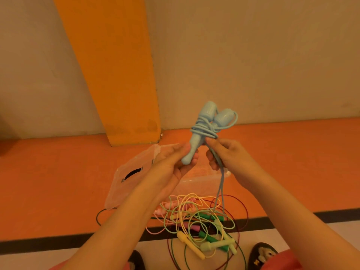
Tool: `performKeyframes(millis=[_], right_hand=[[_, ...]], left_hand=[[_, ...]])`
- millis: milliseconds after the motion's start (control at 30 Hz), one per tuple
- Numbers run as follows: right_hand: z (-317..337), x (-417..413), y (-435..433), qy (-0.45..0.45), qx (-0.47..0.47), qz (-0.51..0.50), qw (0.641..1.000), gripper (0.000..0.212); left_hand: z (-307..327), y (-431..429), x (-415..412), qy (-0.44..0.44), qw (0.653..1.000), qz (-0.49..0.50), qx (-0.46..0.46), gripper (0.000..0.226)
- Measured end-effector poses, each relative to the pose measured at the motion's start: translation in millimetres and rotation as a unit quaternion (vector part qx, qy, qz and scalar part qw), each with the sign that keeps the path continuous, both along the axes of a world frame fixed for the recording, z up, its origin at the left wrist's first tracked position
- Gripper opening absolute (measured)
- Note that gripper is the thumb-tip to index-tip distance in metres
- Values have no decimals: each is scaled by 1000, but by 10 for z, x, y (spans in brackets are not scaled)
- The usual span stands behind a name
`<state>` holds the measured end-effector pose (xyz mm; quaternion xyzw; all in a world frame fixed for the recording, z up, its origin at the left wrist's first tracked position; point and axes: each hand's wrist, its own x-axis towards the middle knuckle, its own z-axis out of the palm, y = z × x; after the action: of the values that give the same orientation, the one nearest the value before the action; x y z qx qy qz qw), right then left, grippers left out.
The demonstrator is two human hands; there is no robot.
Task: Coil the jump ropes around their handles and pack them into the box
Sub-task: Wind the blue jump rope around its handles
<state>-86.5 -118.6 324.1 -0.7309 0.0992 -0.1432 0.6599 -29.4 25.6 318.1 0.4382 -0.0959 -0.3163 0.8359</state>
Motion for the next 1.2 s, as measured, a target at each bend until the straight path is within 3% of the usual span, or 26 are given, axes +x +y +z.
performKeyframes(millis=[100,300,467,567,633,700,733,800,867,900,967,1200], right_hand=[[-35,-9,0,44,10,13,999,23],[-16,-11,41,109,1,20,994,30],[-41,-5,31,50,-3,-51,997,39],[-79,-11,32,51,34,-65,996,32],[-104,-10,26,41,37,-69,996,37],[-123,-6,9,19,18,-68,997,46],[-127,-5,1,8,10,-69,998,46],[-119,-7,-19,-12,6,-66,998,35],[-106,-9,-36,-32,19,-52,998,32],[-97,-14,-38,-43,27,-40,998,29],[-68,-33,-16,-64,30,-15,997,16],[-54,-44,6,-94,11,46,994,12]], left_hand=[[-43,-29,4,-6,999,48,18,28],[-186,-23,82,-123,971,168,120,32],[-264,-15,89,-355,883,183,244,40],[-274,-39,18,-467,810,210,286,39],[-276,-55,-5,-516,770,224,302,38],[-255,-69,-21,-534,756,221,306,37],[-239,-74,-19,-527,767,211,299,37],[-186,-68,-19,-443,846,164,247,35],[-117,-55,-14,-269,947,78,160,26],[-98,-53,-6,-175,976,30,123,30],[-96,-30,19,-77,993,-42,85,49],[-74,40,119,-105,984,-128,64,35]])
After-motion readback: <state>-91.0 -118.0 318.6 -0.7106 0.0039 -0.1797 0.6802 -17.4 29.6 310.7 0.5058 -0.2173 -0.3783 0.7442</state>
